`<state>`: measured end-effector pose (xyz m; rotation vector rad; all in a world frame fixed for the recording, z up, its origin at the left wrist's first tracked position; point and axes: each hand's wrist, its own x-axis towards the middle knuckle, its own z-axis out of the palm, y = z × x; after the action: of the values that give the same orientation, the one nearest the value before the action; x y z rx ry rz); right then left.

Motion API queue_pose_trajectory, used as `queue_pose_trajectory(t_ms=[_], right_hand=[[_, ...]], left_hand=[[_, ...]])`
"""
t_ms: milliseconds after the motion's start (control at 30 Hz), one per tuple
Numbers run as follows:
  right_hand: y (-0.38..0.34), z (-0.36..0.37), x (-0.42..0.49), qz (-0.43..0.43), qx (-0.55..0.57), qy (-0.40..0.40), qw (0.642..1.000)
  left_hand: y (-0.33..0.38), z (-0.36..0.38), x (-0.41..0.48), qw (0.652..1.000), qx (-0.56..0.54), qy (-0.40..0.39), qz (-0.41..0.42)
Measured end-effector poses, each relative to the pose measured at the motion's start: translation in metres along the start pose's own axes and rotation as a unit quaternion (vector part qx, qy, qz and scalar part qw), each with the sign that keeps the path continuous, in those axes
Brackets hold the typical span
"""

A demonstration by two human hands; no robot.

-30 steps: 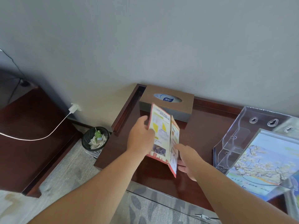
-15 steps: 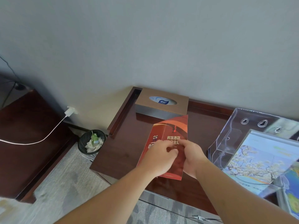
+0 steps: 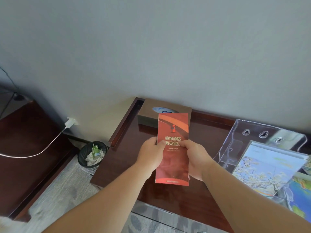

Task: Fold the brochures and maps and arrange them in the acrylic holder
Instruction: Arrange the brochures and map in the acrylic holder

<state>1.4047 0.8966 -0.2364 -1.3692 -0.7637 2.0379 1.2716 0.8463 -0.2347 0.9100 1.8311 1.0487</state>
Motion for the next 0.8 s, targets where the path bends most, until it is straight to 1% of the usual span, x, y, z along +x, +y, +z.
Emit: queue_pose_trajectory(t_ms=[67, 133, 167, 200, 233, 333, 367, 400, 433, 500, 533, 567, 600, 667, 700, 733, 767, 800], right_hand=[[0.003, 0.005, 0.002, -0.024, -0.025, 0.009, 0.999], [0.005, 0.006, 0.005, -0.084, -0.097, 0.038, 0.991], [0.004, 0.005, 0.006, -0.109, -0.137, 0.060, 0.983], [0.004, 0.002, 0.006, -0.122, -0.157, 0.077, 0.977], [0.003, 0.000, 0.006, -0.123, -0.151, 0.071, 0.978], [0.004, -0.005, 0.005, -0.080, -0.074, -0.028, 0.994], [0.005, -0.005, 0.004, -0.072, -0.058, -0.050, 0.994], [0.006, -0.003, 0.003, -0.073, -0.054, -0.054, 0.994], [0.008, -0.002, 0.003, -0.080, -0.057, -0.044, 0.994], [0.010, -0.001, 0.004, -0.092, -0.065, -0.009, 0.994], [0.010, -0.001, 0.004, -0.093, -0.065, 0.000, 0.994], [0.011, -0.002, 0.004, -0.093, -0.067, 0.002, 0.993], [0.010, -0.003, 0.004, -0.090, -0.070, -0.004, 0.993], [0.012, -0.005, 0.003, -0.078, -0.074, -0.023, 0.994], [0.014, -0.005, 0.002, -0.071, -0.082, -0.026, 0.994], [0.017, -0.004, 0.000, -0.068, -0.100, -0.016, 0.992], [0.022, -0.003, 0.000, -0.076, -0.142, 0.008, 0.987], [0.028, -0.004, 0.000, -0.091, -0.209, 0.039, 0.973]], left_hand=[[0.000, 0.001, 0.000, 1.000, 0.002, 0.030, 0.006], [-0.002, -0.002, 0.001, 0.997, 0.006, 0.079, 0.017], [-0.002, -0.004, 0.002, 0.995, -0.005, 0.095, 0.019], [-0.002, -0.006, 0.003, 0.995, -0.024, 0.096, 0.019], [-0.001, -0.007, 0.003, 0.996, -0.045, 0.080, 0.017], [0.000, -0.008, 0.002, 0.994, -0.106, -0.008, 0.003], [-0.001, -0.006, 0.001, 0.994, -0.109, -0.028, -0.003], [-0.001, -0.004, 0.000, 0.995, -0.096, -0.032, -0.001], [-0.001, -0.003, -0.001, 0.998, -0.060, -0.015, 0.011], [-0.003, -0.001, -0.001, 0.996, 0.043, 0.060, 0.052], [-0.004, -0.001, -0.003, 0.990, 0.079, 0.098, 0.071], [-0.005, -0.002, -0.003, 0.985, 0.098, 0.117, 0.078], [-0.007, -0.003, -0.002, 0.988, 0.086, 0.110, 0.067], [-0.006, -0.005, -0.003, 0.998, -0.004, 0.053, 0.013], [-0.007, -0.005, -0.003, 0.999, -0.034, 0.030, 0.001], [-0.010, -0.004, -0.002, 0.999, -0.030, 0.022, 0.003], [-0.015, -0.003, -0.001, 1.000, -0.014, 0.022, 0.008], [-0.021, -0.002, -0.001, 1.000, 0.003, 0.023, 0.009]])
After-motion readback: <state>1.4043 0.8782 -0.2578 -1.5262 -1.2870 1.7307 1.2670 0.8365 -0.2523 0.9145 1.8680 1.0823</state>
